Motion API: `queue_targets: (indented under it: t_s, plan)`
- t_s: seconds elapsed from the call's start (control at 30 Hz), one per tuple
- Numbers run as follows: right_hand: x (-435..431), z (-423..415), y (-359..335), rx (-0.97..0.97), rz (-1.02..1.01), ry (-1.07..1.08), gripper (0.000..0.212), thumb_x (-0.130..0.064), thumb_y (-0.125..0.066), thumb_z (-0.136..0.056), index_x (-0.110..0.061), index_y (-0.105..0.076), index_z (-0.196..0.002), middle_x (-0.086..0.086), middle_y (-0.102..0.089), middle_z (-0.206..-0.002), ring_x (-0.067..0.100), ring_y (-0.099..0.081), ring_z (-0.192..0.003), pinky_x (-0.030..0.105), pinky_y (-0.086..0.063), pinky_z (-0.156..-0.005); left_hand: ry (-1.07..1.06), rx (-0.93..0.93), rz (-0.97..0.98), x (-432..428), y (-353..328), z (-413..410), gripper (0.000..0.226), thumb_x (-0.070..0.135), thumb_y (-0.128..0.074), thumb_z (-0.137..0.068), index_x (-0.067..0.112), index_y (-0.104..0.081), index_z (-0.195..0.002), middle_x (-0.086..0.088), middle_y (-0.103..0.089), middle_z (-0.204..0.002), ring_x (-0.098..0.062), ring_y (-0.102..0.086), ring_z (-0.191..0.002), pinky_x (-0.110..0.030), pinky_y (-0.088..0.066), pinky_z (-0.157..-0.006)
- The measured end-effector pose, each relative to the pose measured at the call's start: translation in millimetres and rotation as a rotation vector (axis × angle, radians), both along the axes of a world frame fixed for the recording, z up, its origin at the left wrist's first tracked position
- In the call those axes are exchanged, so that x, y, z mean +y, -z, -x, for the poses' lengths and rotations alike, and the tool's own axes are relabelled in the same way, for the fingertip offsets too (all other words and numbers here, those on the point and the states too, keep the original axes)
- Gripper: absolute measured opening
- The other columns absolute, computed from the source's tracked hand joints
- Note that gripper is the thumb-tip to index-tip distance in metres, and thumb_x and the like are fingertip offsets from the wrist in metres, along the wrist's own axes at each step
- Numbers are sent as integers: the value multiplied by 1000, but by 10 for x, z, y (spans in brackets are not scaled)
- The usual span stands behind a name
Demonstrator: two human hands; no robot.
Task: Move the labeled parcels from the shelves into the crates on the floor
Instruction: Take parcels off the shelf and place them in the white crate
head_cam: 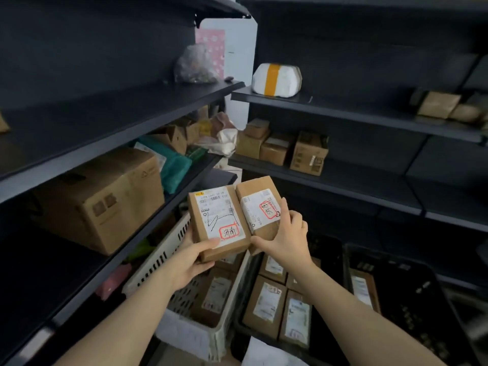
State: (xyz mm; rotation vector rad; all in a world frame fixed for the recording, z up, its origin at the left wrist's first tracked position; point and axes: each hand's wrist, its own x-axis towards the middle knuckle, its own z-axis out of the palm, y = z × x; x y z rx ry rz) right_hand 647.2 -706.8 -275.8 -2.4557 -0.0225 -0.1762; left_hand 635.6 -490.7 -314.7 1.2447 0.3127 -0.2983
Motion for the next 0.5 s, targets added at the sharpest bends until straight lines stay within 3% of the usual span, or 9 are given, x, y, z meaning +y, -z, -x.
queue_targets:
  t_s: [0.2, 0.33, 0.5]
  plan:
    - [-152, -333, 372, 81, 9, 69, 106, -54, -72, -69, -35, -5, -149, 4, -28, -136, 26, -24, -129, 39, -36, -101, 82, 101, 13, -137, 344, -444, 64, 20, -67, -80, 45, -38, -131, 0, -54, -134, -27, -48, -124, -52, -41, -102]
    - [-119, -751, 677, 149, 3, 91, 104, -57, -71, -69, -33, -10, -149, 5, -30, -134, 26, -27, -126, 39, -38, -99, 85, 139, -36, -91, 563, -826, 60, 22, -70, -74, 48, -43, -121, 1, -56, -130, -25, -51, -119, -50, -45, -96]
    - [23, -1412, 1165, 278, -31, 72, 100, -56, -69, -71, -32, -12, -150, 7, -31, -133, 29, -29, -126, 41, -37, -100, 26, 193, -122, 55, 958, -1387, 59, 18, -67, -83, 49, -40, -125, 1, -56, -131, -22, -54, -111, -50, -45, -95]
